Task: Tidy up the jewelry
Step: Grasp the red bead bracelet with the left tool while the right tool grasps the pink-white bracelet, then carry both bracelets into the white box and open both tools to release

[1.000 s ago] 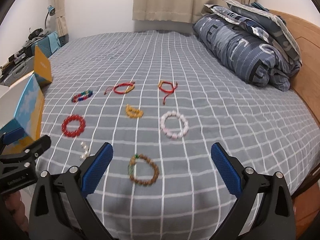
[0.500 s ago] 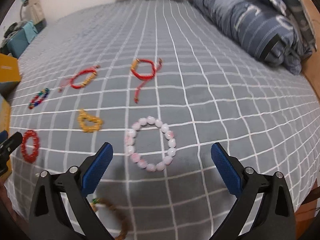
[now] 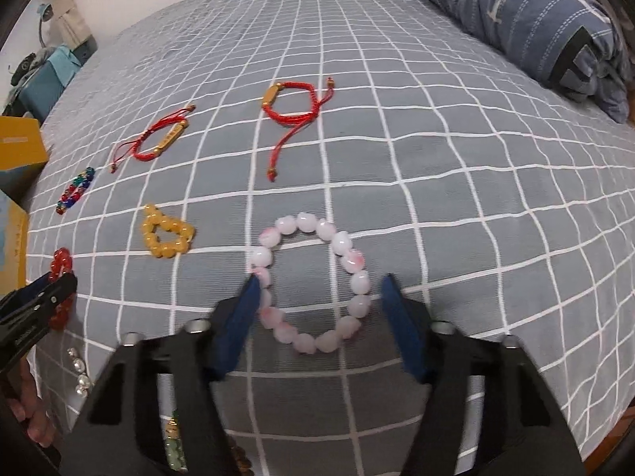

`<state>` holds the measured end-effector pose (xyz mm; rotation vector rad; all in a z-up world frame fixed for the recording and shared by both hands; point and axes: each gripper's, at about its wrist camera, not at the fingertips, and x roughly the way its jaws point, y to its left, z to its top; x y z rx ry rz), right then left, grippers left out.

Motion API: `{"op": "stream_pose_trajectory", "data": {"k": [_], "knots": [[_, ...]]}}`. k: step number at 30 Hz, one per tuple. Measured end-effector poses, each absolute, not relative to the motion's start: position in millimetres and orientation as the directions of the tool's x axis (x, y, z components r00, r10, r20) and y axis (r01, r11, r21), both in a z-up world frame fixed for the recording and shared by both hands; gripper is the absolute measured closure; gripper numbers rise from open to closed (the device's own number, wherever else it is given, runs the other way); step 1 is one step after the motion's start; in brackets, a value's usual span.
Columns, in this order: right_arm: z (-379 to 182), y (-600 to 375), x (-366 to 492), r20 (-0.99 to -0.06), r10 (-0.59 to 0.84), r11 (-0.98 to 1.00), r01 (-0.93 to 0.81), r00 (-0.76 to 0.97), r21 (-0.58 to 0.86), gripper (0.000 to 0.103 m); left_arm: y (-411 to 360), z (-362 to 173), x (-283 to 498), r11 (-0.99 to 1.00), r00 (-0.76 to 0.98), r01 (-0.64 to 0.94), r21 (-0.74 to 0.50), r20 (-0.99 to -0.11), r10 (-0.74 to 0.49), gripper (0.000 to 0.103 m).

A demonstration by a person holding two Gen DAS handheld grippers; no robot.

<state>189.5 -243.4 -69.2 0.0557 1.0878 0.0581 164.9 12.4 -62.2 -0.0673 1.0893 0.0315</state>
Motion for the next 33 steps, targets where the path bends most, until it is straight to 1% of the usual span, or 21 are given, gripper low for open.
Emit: {"op": "stream_pose_trajectory", "data": {"k": [1, 2, 3, 9, 10, 11, 14, 24, 28, 33], "knots": [[-69, -242, 190, -0.885, 0.073, 0.997, -0.021, 0.46, 0.072, 0.075, 13, -62, 165, 0.997, 0.462, -0.06, -0.042, -0.887, -0.009, 0.062], [-68, -238, 189, -0.893, 0.058, 0.998, -0.017, 0.446, 0.056, 0.091, 14, -61, 165, 0.997, 0.46, -0.059, -0.046, -0.888, -0.014, 0.071], [-70, -237, 190, -0.9, 0.045, 0.999, -0.017, 0.433, 0.042, 0.092, 15, -60, 165, 0.997, 0.458, -0.057, -0.061, -0.889, -0.028, 0.078], [-63, -238, 187, -0.893, 0.07, 0.997, -0.02, 0.445, 0.068, 0.092, 17, -55, 163, 0.994, 0.455, -0.049, -0.096, -0.888, -0.063, 0.079], [-60, -238, 186, -0.89, 0.072, 0.997, -0.022, 0.45, 0.069, 0.092, 17, -53, 163, 0.994, 0.456, -0.047, -0.099, -0.888, -0.067, 0.081], [-57, -237, 185, -0.887, 0.071, 0.997, -0.023, 0.456, 0.069, 0.092, 16, -51, 163, 0.994, 0.462, -0.043, -0.096, -0.885, -0.065, 0.09], [-51, -234, 185, -0.879, 0.07, 0.997, -0.026, 0.472, 0.066, 0.092, 16, -43, 161, 0.995, 0.48, -0.037, -0.09, -0.875, -0.061, 0.09], [-23, -226, 179, -0.849, 0.075, 0.997, -0.053, 0.523, 0.055, 0.092, 17, -29, 158, 0.991, 0.486, -0.017, -0.13, -0.868, -0.106, 0.09], [-12, -222, 176, -0.836, 0.068, 0.997, -0.06, 0.544, 0.042, 0.092, 13, -16, 152, 0.985, 0.494, 0.017, -0.172, -0.855, -0.158, 0.09], [2, -218, 173, -0.821, 0.076, 0.997, -0.071, 0.566, 0.044, 0.092, 6, 4, 146, 0.983, 0.522, 0.051, -0.175, -0.835, -0.175, 0.09]]}}
